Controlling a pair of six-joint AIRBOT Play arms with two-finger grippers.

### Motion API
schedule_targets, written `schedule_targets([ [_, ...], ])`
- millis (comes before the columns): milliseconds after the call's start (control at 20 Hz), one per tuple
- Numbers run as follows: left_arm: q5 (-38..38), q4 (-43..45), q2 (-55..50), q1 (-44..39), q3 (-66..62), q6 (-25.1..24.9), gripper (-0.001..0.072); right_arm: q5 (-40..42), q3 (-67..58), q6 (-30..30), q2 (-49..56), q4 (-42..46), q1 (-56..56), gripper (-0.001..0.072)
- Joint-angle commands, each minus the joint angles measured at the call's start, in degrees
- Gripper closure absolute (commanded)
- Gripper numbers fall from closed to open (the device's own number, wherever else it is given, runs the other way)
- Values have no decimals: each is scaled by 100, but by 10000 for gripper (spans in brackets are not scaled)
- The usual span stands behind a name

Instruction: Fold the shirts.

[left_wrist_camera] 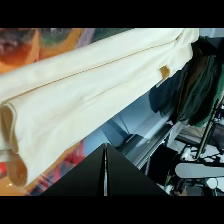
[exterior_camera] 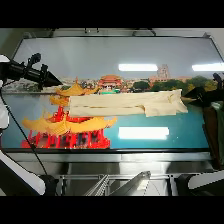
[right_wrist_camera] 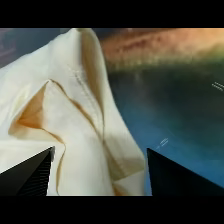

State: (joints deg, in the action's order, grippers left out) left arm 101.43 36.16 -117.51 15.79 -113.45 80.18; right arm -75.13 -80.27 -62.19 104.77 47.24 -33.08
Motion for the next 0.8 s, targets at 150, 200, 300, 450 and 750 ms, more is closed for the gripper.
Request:
schedule_targets([
  [150,-151,37,-9,-990,-243,-39,712,-227,-55,492,643,-726,361,72],
  [200,-258,39,-11,-1213,-236,-48,713,-229,-57,544,673,-767,501,73],
  [300,-599,57,-11,-1770,-26,-76,713,-229,-57,654,680,-765,765,102],
  [450,-1392,619,-11,-2649,616,-90,711,-387,-57,782,678,-767,1010,638],
  [750,-2702,1132,-446,-3888,909,111,712,-1156,-356,706,654,-892,789,690],
])
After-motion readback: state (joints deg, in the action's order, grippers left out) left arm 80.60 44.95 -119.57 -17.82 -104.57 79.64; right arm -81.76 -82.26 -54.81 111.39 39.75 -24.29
